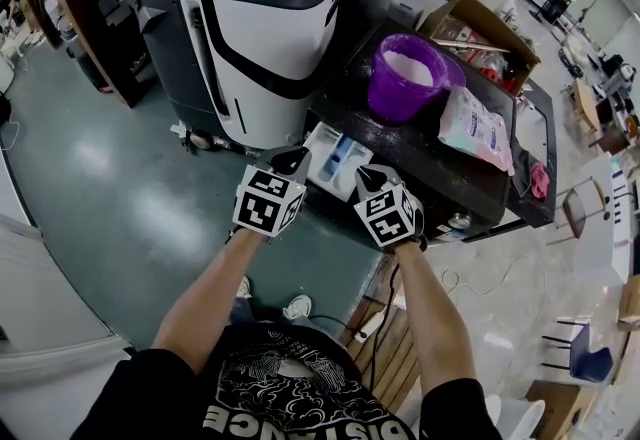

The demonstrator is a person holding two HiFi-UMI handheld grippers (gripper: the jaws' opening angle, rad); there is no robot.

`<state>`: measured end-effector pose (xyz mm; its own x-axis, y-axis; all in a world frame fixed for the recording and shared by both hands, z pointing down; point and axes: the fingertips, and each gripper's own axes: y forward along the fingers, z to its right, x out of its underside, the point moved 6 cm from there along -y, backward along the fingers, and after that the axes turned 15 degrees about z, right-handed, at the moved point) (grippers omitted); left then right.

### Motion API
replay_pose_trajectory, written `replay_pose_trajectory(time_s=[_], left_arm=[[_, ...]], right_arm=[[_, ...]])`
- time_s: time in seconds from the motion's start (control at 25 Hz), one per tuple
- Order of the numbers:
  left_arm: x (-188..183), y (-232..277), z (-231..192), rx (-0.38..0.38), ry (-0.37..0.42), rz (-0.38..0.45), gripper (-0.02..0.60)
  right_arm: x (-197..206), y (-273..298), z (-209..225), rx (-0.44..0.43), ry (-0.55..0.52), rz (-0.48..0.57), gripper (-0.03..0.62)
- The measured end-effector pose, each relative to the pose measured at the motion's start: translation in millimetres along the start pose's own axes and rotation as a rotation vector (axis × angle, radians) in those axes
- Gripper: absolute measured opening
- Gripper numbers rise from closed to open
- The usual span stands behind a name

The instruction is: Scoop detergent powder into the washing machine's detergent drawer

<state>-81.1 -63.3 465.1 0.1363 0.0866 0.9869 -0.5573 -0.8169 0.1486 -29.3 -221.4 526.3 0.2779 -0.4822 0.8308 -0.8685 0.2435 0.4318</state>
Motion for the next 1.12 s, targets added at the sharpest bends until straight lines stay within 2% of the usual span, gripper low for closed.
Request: replay_pose_trajectory(time_s=[0.36,1.12], left_arm=[[-6.1,3.2,-7.3,0.028,-0.001,0.009,0.005],[-32.1,14.3,-9.0,0.168,0.013,0.035,0.005]], right_arm=[[-5.4,-0.2,1.1,0.044,0.087,0.016,0.035],[-39.3,-32.2,15.3,0.268,0.401,0.114,0.036]])
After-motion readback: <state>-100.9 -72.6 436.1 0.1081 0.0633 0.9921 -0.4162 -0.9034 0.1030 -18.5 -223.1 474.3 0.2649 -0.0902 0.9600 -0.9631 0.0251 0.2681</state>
